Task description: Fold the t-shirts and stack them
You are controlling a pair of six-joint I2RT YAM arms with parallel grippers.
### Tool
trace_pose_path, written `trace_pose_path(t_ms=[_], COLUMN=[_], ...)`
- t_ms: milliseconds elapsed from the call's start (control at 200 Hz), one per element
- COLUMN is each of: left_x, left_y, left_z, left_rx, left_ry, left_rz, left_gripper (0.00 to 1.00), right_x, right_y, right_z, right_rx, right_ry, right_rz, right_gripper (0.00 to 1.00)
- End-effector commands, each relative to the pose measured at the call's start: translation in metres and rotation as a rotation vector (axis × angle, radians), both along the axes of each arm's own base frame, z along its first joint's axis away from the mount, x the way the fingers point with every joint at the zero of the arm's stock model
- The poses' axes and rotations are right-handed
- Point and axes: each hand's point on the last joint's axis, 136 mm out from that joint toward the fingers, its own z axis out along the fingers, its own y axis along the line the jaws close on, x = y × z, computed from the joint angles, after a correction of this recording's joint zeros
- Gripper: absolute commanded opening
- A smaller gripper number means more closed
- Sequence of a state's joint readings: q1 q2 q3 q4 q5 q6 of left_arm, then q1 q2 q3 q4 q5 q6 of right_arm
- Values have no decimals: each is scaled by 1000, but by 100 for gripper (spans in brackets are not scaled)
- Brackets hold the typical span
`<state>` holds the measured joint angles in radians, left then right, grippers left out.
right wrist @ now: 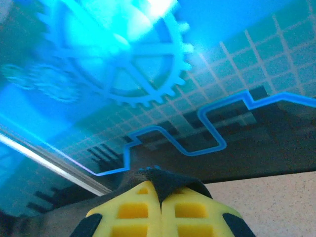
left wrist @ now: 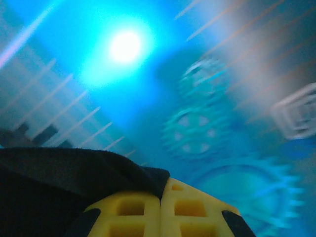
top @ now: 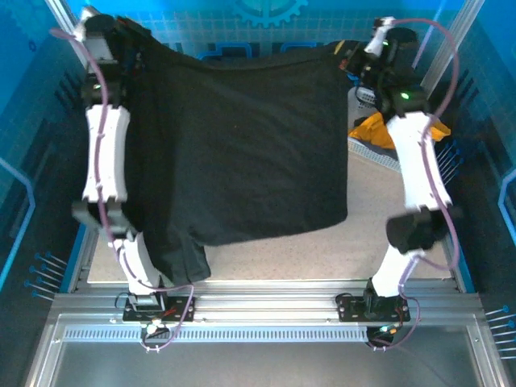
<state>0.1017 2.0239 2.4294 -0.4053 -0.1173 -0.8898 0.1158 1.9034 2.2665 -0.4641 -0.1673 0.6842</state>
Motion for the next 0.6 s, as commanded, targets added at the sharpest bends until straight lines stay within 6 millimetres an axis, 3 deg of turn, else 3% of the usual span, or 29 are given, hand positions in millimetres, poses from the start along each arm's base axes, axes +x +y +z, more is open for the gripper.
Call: trace_pose_path(t_ms=[0,15,40,85,115,160,235,340,375,390,495,595], left_x=[46,54,63,74,77,73,49,-11,-32,-40,-103,-165], left_y=[-2,-2,-3,-5,-6,-8,-3,13,16,16,13,13], left_z=[-53,-64,-78,-104,-121,-134,-145,-164,-174,-178,-245,-319], left_rx=[-121,-134,-154,-178,-184,-160,-89,-24,-23,-25,-104,-205], left_ry=[68,82,101,148,192,248,365,547,587,599,751,931], left_rz=[-131,-143,-161,-188,-195,-201,-163,-62,-44,-37,-18,7], left_gripper=[0,0,10,49,68,82,85,83,82,81,76,67], right_x=[46,53,62,76,82,84,77,53,39,33,-6,-47], right_y=[-1,-1,-2,-2,-4,-5,-3,7,11,13,24,41], right_z=[-74,-84,-98,-126,-142,-158,-172,-189,-180,-187,-219,-275], right_rx=[-9,-6,2,24,35,36,4,-72,-90,-97,-102,-102], right_ry=[206,227,260,316,349,386,441,519,505,521,579,713], right_rz=[9,7,6,11,9,5,11,17,16,18,10,32], right_gripper=[9,14,25,41,49,56,60,61,61,61,61,57])
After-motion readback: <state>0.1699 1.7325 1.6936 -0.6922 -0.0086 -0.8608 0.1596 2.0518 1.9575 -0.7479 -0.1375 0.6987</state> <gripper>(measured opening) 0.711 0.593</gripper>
